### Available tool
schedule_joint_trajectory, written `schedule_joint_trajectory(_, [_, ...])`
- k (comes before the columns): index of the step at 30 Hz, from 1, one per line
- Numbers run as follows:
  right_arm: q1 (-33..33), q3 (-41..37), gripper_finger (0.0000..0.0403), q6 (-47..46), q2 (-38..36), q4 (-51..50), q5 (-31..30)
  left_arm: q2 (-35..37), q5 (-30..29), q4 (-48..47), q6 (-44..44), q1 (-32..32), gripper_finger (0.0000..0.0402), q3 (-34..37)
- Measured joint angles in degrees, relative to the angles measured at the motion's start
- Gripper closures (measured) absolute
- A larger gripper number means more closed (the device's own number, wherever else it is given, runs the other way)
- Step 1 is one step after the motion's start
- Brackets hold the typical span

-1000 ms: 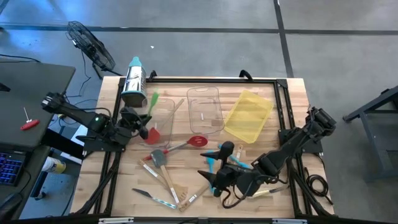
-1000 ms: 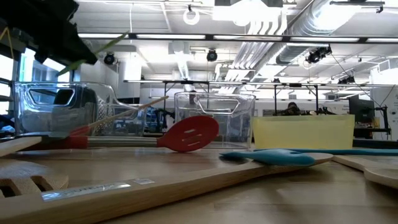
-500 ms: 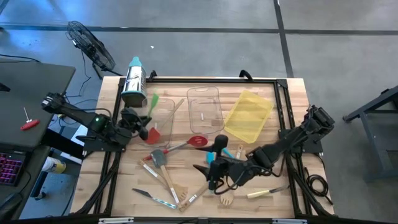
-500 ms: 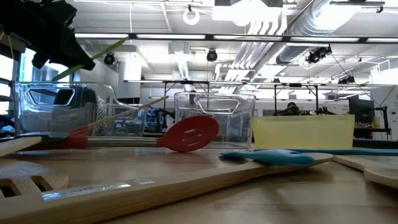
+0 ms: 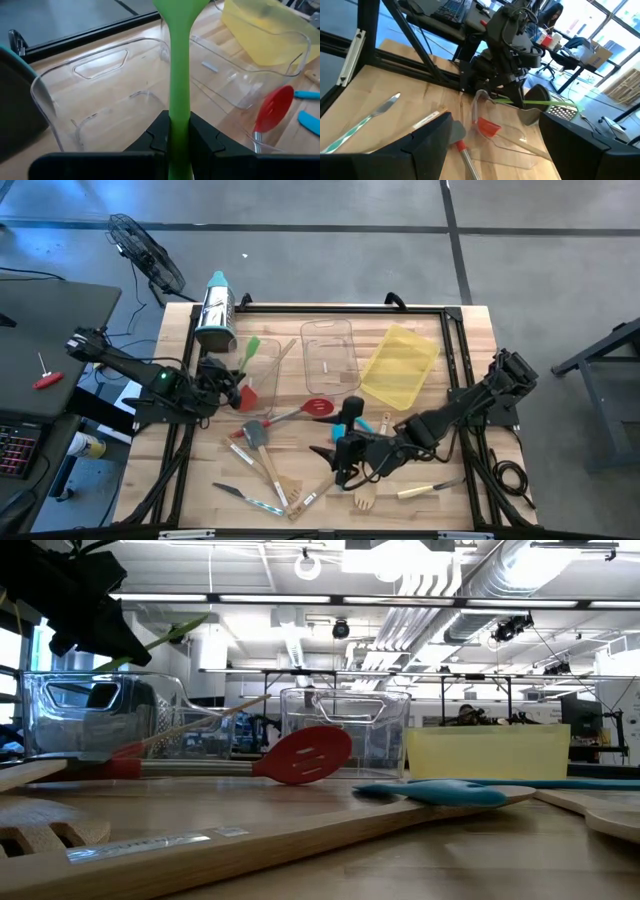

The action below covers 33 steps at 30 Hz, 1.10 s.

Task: Pick & Place Kitchen Items
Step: Put the green spatula into the left transparent bin

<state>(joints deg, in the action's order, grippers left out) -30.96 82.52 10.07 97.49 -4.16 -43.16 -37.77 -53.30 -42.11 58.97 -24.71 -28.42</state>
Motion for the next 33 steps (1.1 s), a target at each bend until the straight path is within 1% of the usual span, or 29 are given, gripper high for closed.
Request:
schedule_joint_trajectory(5, [0.0,0.0,0.011,-0.14,0.0,0.0,-0.04,-0.01,2.23,-0.23,1.36,0.0,0.0368,0.02])
schedule_joint_trajectory(11, [0.0,0.0,0.011,-0.85,0.0,0.0,-0.04,0.04,3.32,-2.56,4.33,0.0,0.0368,0.04])
schedule_joint_trajectory(17, [0.0,0.0,0.011,-0.85,0.0,0.02,-0.04,0.01,3.59,-2.24,4.69,0.0,0.0368,0.04])
schedule_joint_trajectory(22, [0.34,0.0,0.011,-1.05,0.0,-0.53,0.23,-1.88,4.5,-0.59,4.71,0.0,0.0368,0.04])
schedule_joint_trajectory(26, [1.32,0.0,0.011,-2.74,0.0,-1.88,1.82,-3.93,4.49,0.16,4.56,0.0,0.0368,0.04])
schedule_joint_trajectory(30, [2.35,0.0,0.011,-4.33,0.0,-2.8,3.86,-4.6,5.99,1.19,3.98,0.0,0.0368,0.04])
schedule_joint_trajectory(33, [2.95,0.0,0.011,-4.52,0.0,-2.9,7.16,-4.48,6.05,1.59,3.8,-0.02,0.0368,0.04])
